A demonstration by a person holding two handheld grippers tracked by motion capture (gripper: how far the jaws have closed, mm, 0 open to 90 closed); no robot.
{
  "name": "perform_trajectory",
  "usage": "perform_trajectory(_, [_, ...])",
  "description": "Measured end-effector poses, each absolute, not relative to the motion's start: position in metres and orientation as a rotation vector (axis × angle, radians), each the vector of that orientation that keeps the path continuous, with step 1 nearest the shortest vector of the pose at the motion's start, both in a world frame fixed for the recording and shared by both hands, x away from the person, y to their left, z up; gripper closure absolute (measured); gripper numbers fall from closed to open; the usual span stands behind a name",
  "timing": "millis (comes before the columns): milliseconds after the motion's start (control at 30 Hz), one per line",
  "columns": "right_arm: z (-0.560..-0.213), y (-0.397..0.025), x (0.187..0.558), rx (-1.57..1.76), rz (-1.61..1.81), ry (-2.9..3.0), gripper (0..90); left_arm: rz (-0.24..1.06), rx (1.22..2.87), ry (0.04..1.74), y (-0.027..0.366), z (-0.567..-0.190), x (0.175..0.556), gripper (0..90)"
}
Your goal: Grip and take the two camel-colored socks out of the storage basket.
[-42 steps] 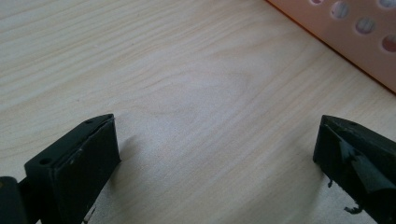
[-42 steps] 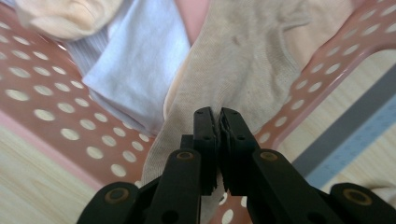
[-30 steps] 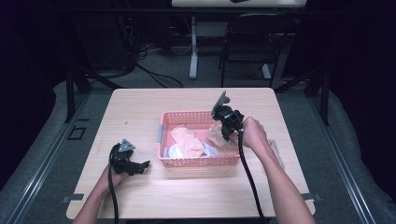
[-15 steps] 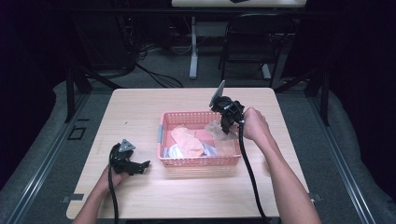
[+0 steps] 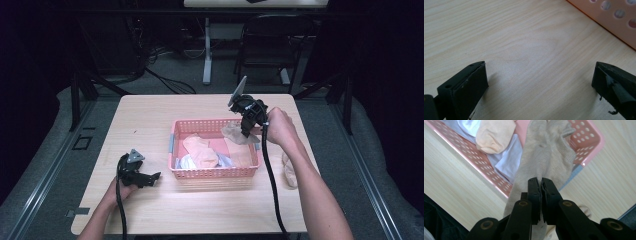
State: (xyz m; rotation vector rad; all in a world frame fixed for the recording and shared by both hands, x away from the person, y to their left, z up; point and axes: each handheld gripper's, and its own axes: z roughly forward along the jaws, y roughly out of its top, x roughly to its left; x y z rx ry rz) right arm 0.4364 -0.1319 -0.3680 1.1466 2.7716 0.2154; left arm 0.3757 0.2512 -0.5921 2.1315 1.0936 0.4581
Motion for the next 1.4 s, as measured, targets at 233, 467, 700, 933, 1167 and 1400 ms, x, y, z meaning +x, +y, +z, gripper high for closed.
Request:
perform_trajectory(233, [-0.352,-0.159,0.428,1.195,0.231,2.721,86.1,0.458,2.131,1.094,0.251,-0.592,0.376,0.0])
perform_trajectory(467, [-0.344,-0.194,0.419,1.274,0.249,2.662,86.0,0.458,2.131,1.094,0.251,-0.592,0.376,0.0])
perform_trajectory(700, [-0.346,-0.227,0.413,1.343,0.240,2.619,85.9,0.458,2.129,1.096,0.251,-0.592,0.376,0.0])
perform_trajectory(933, [-0.357,-0.261,0.406,1.436,0.252,2.568,85.9,0.458,2.129,1.096,0.251,-0.592,0.376,0.0])
perform_trajectory(1167, [-0.376,-0.285,0.401,1.503,0.253,2.553,85.9,0.455,2.131,1.096,0.251,-0.592,0.375,0.0])
perform_trajectory(1400, [-0.416,-0.300,0.401,1.581,0.260,2.569,85.9,0.456,2.132,1.096,0.251,-0.592,0.375,0.0])
